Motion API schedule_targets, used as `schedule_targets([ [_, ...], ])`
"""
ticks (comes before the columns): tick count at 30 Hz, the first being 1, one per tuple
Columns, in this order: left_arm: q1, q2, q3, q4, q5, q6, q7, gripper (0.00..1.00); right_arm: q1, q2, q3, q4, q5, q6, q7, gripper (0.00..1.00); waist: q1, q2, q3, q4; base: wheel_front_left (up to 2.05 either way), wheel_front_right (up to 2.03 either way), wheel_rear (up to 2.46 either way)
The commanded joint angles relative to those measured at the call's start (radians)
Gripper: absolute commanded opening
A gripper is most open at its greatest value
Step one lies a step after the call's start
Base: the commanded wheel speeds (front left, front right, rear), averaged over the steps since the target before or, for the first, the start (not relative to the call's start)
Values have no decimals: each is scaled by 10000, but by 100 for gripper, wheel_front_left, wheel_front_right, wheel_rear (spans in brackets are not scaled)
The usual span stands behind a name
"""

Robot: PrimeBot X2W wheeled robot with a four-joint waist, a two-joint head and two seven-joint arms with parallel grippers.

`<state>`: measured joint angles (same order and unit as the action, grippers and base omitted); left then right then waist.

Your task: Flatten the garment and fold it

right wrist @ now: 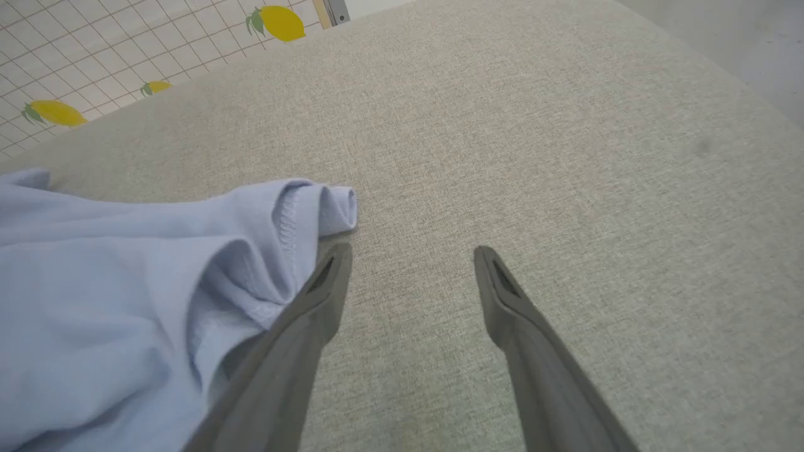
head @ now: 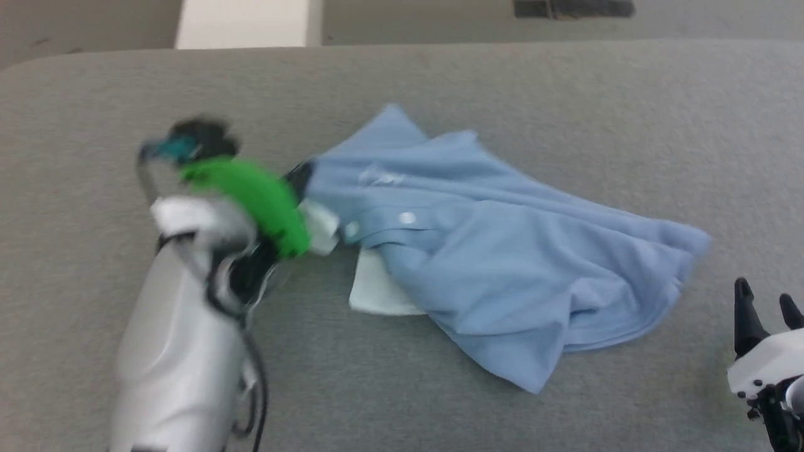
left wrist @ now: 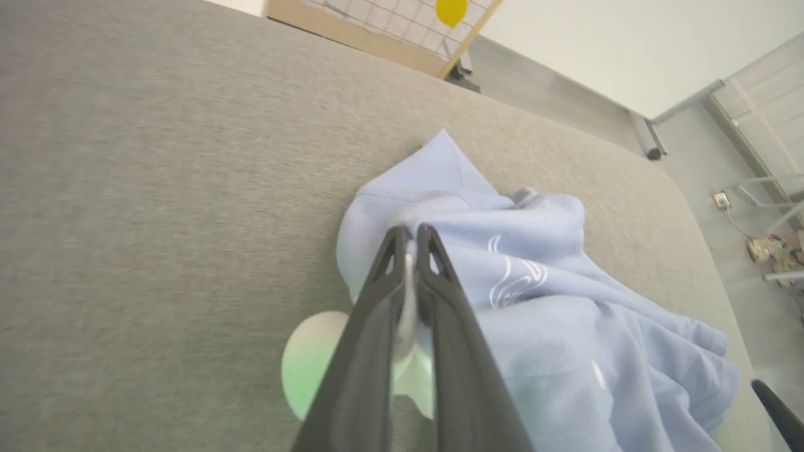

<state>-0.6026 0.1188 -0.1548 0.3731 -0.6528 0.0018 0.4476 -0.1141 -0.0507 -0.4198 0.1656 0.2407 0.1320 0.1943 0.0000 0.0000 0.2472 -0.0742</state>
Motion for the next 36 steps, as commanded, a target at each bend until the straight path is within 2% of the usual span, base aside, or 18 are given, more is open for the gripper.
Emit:
schedule_targets([
  [1,689,209,227,-274,-55,231,-131,0,144,5,34,-62,-56,-13,28,100,0,0,-626,768,0,0,0],
  [4,2265,288,604,-1013,-221,721,-214,0,282,5,90,-121,-64,-13,74,100,0,0,-759,1071,0,0,0],
  [10,4437,-60,551,-2033,-627,1036,-18,0,336,5,248,-199,-54,-13,136,100,0,0,-804,1401,0,0,0],
  [11,4505,-121,567,-2205,-706,995,-123,28,341,5,284,-219,-71,-13,140,100,0,0,-819,1433,0,0,0],
  [12,4501,-182,657,-2408,-853,875,-338,100,352,5,350,-254,-85,-13,149,100,0,0,-851,1467,0,0,0],
  [15,4266,-7,875,-2969,-549,575,-1325,100,443,5,841,-456,-157,-13,452,100,0,0,-910,1490,0,0,0],
  [18,4097,318,1033,-3654,387,97,-3287,100,715,-16,1736,-564,11,-13,1752,100,0,0,-931,1452,0,0,0],
  [21,4315,472,1183,-3836,1292,2,-5122,100,845,-128,2215,-756,124,-13,2933,100,0,0,-879,1394,0,0,0],
  [24,4707,450,1108,-3728,2030,98,-6389,100,852,-389,2483,-831,-79,-13,4043,100,0,0,-751,1413,0,0,0],
  [31,5139,0,1148,-3627,2519,210,-7039,100,233,-856,2977,-353,-351,-13,4730,100,0,0,-336,1697,0,0,0],
  [32,5153,-42,1162,-3605,2553,178,-7058,100,126,-915,3009,-190,-324,-13,4791,89,0,0,-285,1755,0,0,0],
  [33,5153,-82,1183,-3581,2562,159,-7068,100,60,-1033,3107,-71,-360,-13,4851,47,0,0,-247,1816,0,0,0],
  [34,5150,-120,1201,-3553,2585,129,-7076,100,-31,-1161,3224,56,-322,-13,4910,21,0,0,-204,1873,0,0,0],
  [35,5133,-151,1219,-3548,2608,108,-7081,100,-118,-1263,3263,154,-257,-13,4988,0,0,0,-165,1924,0,0,0],
  [36,5101,-193,1238,-3554,2640,80,-7086,100,-271,-1474,3346,226,-229,-13,5076,0,0,0,-133,1983,0,0,0],
])
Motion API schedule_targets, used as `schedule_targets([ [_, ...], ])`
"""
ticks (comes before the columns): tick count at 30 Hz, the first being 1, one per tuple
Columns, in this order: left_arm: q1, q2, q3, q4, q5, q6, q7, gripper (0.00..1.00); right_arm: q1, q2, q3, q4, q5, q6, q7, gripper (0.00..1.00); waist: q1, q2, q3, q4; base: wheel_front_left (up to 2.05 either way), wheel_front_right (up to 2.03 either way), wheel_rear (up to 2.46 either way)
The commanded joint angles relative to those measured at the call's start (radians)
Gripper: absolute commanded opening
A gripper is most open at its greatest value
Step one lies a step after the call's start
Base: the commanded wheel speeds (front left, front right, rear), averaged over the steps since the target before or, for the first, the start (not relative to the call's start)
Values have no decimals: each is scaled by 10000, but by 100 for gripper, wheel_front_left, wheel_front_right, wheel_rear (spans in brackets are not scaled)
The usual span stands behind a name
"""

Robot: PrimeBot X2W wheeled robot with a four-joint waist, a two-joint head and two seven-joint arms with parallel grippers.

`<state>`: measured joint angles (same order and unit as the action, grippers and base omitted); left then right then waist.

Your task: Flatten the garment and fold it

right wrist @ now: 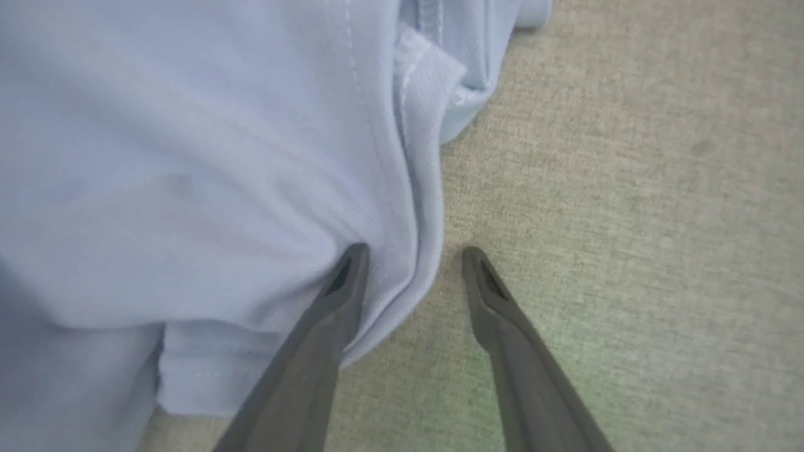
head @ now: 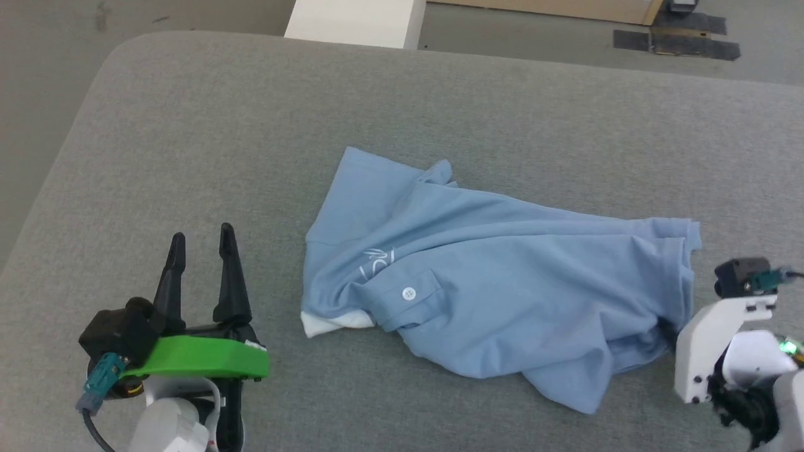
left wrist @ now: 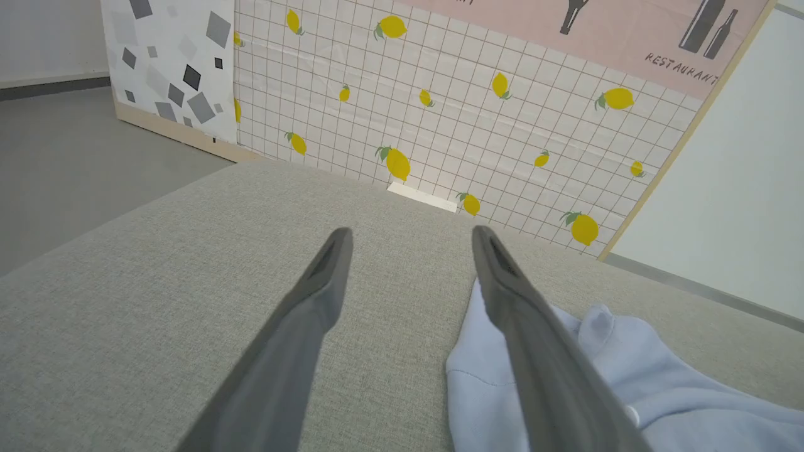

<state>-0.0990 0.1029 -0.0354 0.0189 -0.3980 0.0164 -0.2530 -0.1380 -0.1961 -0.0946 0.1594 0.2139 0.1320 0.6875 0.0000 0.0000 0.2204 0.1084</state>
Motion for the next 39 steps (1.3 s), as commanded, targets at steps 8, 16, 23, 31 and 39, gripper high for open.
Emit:
schedule_targets([
  [8,-167,-271,16,-208,429,-348,-85,100,-2949,-1826,324,692,266,-13,420,0,0,0,604,399,0,0,0],
  [16,-771,-447,-372,-19,306,-615,-86,100,-7194,-2692,762,2008,-844,-13,-243,0,0,0,1339,908,0,0,0],
  [23,-990,-505,-400,197,231,-646,-87,100,-9345,-1914,712,3433,-2243,-13,-2242,0,0,0,1625,1218,0,0,0],
  [31,-887,-520,-374,608,181,-717,-87,100,-8774,-1088,140,4558,-1798,-13,-2317,100,0,0,1060,1025,0,0,0],
  [39,-634,-505,-122,919,277,-784,-87,100,-6502,-940,59,3036,0,-13,-4828,100,0,0,21,390,0,0,0],
])
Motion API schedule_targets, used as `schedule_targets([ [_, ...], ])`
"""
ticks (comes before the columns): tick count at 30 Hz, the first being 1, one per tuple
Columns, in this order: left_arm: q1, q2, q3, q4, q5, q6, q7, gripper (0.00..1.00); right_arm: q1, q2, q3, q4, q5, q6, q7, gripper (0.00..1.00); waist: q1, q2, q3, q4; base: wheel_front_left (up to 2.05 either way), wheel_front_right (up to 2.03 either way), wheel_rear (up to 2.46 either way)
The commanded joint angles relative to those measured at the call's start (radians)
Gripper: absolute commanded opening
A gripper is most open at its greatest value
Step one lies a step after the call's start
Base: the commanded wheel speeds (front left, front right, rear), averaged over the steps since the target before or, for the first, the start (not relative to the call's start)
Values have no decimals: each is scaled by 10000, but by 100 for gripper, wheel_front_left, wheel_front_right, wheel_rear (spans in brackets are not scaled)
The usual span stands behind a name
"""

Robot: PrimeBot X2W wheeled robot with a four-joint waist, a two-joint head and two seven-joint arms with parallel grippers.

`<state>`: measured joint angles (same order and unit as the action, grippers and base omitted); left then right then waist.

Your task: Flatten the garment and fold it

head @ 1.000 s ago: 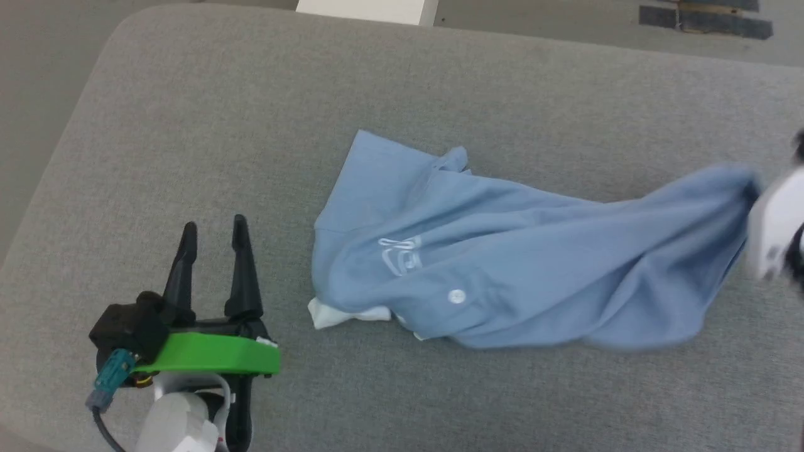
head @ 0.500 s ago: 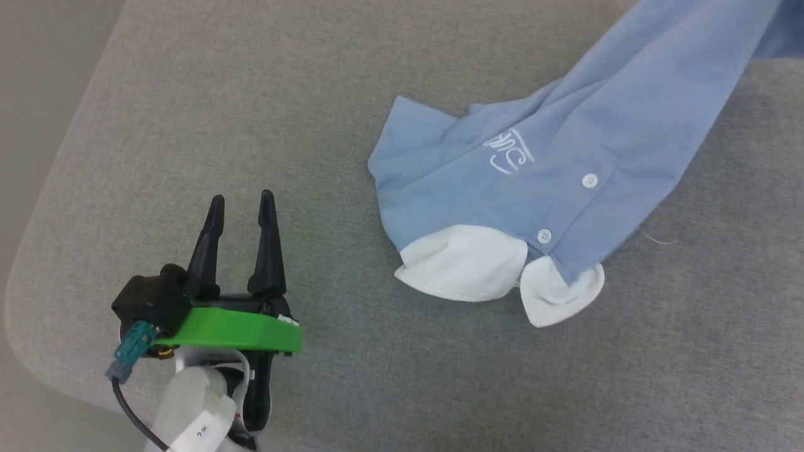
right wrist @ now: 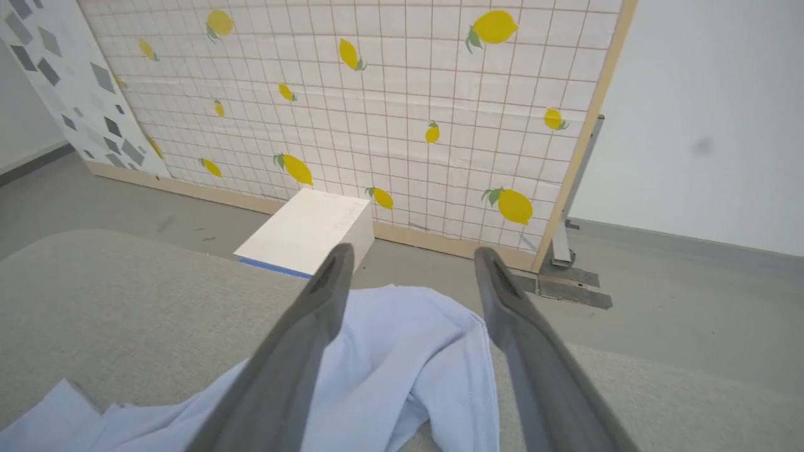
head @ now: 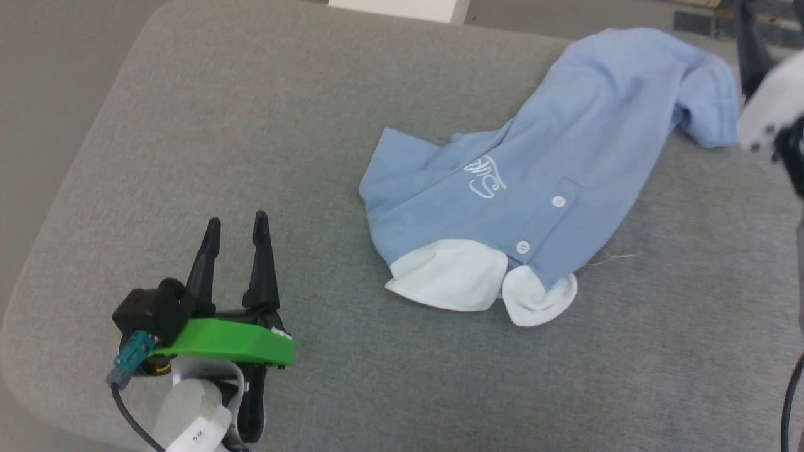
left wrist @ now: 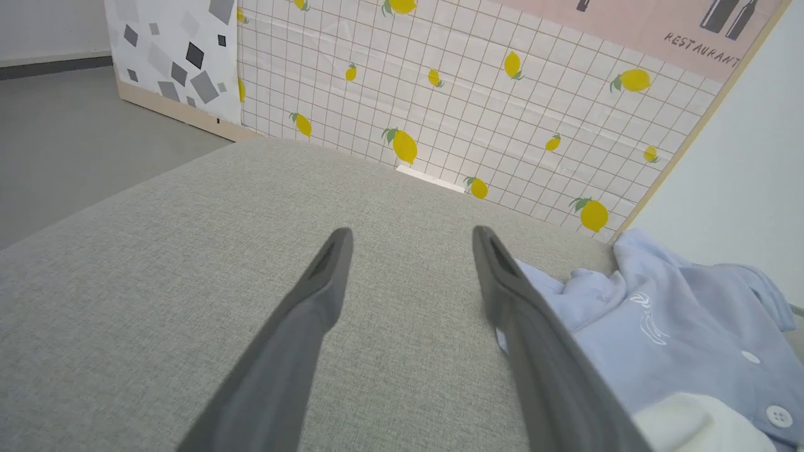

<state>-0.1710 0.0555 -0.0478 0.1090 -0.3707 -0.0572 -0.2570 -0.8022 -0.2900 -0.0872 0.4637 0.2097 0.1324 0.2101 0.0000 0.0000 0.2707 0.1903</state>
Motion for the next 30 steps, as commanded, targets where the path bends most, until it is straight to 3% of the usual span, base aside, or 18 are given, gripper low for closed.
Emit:
schedule_targets([
  [1,153,-12,36,54,28,-50,-47,100,632,19,-123,-343,233,-17,-339,100,0,0,-615,-535,0,0,0],
  [7,443,56,74,255,98,-49,-47,100,3760,318,-467,-2238,199,-17,-1686,100,0,0,-1151,-960,0,0,0],
  [12,727,61,-55,429,194,49,9,100,6313,1283,-1019,-3374,1,-17,-2154,100,0,0,-1487,-1225,0,0,0],
  [16,940,75,-149,497,248,188,158,100,7562,1969,-1320,-3916,38,-17,-2346,100,0,0,-1610,-1424,0,0,0],
  [21,789,122,-131,671,176,354,560,100,8244,2310,-1579,-4332,134,-17,-2381,100,0,0,-1572,-1635,0,0,0],
  [25,-188,330,-153,1065,54,417,1654,100,8259,2378,-1759,-4593,228,-17,-2303,100,0,0,-1239,-1725,0,0,0],
  [30,-3092,940,-358,2378,-171,333,4651,100,7920,2394,-1659,-4864,389,-17,-2114,100,0,0,-412,-1902,0,0,0],
])
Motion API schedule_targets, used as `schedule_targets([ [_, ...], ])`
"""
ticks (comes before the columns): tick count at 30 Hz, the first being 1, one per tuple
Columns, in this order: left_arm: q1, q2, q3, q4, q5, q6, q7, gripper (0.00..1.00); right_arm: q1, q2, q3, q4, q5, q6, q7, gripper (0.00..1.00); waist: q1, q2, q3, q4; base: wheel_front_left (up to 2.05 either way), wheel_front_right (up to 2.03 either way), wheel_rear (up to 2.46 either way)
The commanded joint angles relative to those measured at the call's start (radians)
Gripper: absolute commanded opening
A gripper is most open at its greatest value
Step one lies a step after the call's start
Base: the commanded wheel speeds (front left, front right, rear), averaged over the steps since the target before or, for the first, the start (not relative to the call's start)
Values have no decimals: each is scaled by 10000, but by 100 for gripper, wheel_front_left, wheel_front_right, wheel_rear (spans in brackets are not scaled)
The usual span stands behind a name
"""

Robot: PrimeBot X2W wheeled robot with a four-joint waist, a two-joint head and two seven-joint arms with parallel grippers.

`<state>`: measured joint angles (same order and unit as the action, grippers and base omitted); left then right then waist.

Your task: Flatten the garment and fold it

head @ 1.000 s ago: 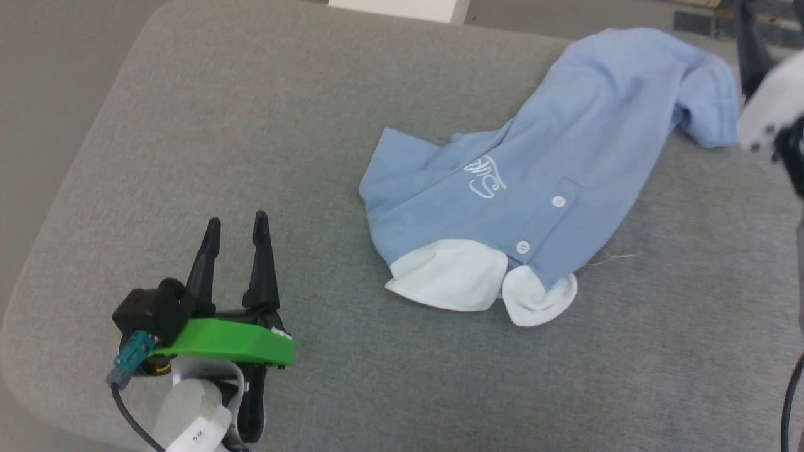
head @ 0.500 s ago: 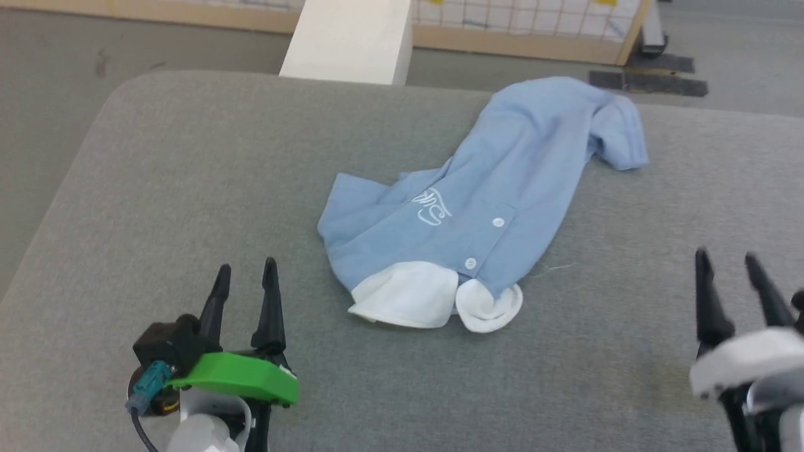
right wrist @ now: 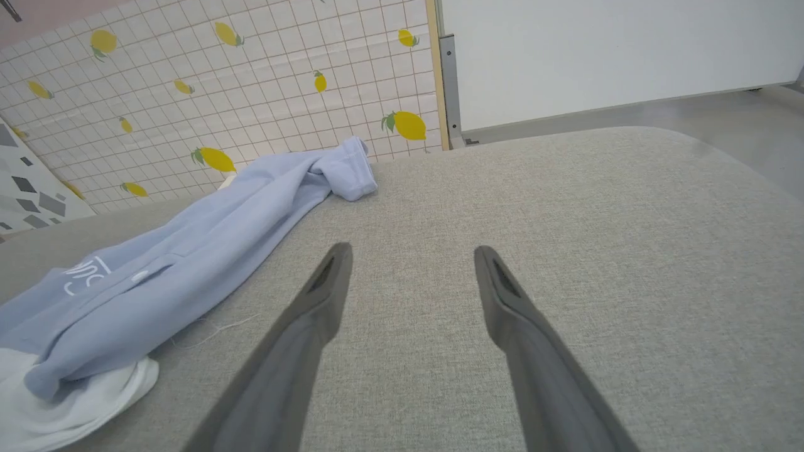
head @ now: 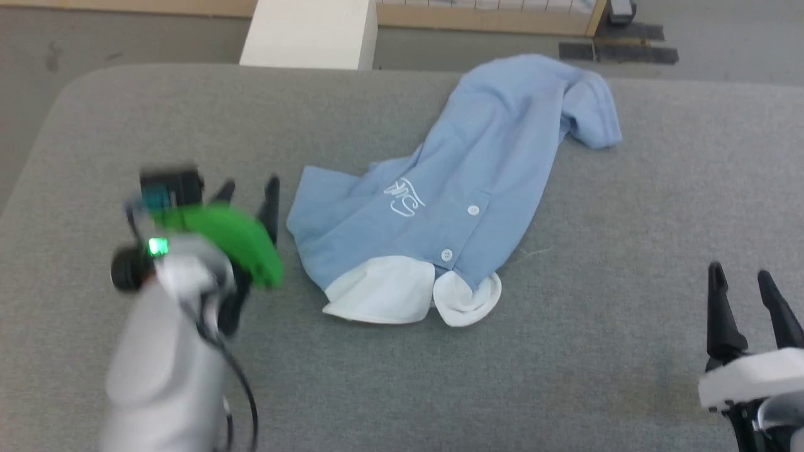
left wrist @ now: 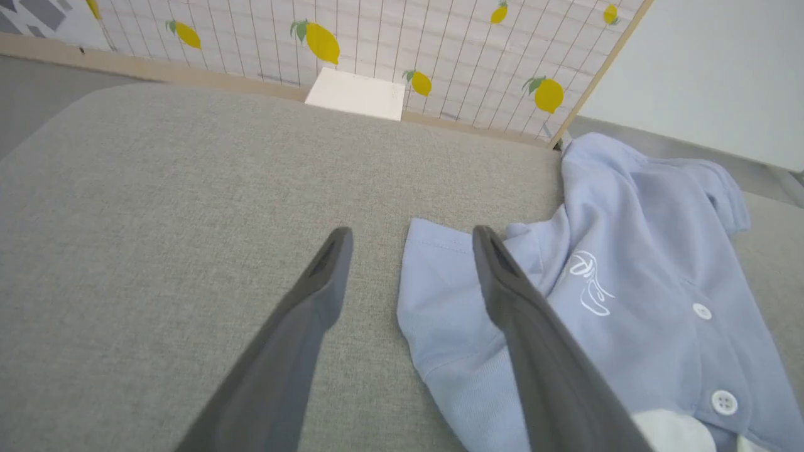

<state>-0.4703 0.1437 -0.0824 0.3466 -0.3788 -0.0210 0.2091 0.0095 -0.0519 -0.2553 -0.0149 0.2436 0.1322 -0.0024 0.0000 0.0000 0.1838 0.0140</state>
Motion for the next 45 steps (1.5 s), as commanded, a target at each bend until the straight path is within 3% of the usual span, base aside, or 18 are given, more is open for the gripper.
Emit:
schedule_targets([
  [1,-643,153,-81,322,-131,-27,667,100,-291,13,63,-115,70,-15,48,100,0,0,629,-203,0,0,0],
  [9,-3099,505,-747,1998,108,318,4179,100,-624,15,70,-237,24,-15,157,100,0,0,1648,-745,0,0,0],
  [13,-3243,666,-1197,2717,354,382,5561,100,-633,15,-5,-269,-101,-15,152,100,0,0,1871,-919,0,0,0],
  [17,-2879,372,-1248,3039,-97,184,6363,100,-544,12,-161,-271,-316,-15,201,100,0,0,1927,-909,0,0,0],
  [19,-2669,239,-1218,3046,-303,82,6384,0,-521,13,-264,-283,-326,-15,212,100,0,0,1911,-841,0,0,0],
  [23,-2551,99,-823,2814,-610,153,5380,0,-548,14,-341,-313,-353,-15,243,100,0,0,1760,-571,0,0,0],
  [27,-2637,-63,342,2162,-1312,398,3329,0,-581,14,-192,-257,-365,-15,283,100,0,0,1413,-291,0,0,0],
  [32,-1842,239,1685,1215,-1779,738,1346,0,-417,15,-105,-94,-345,-15,318,100,0,0,856,127,0,0,0],
  [37,-20,290,2875,323,-2203,1324,486,0,-201,15,-94,49,-301,-15,337,100,0,0,433,507,0,0,0],
  [41,1706,-72,3557,-408,-2515,1778,227,0,-137,15,23,117,-290,-15,360,100,0,0,174,710,0,0,0],
  [45,2881,-483,3624,-715,-2798,1952,389,0,-143,16,112,172,-277,-15,426,100,0,0,42,877,0,0,0],
])
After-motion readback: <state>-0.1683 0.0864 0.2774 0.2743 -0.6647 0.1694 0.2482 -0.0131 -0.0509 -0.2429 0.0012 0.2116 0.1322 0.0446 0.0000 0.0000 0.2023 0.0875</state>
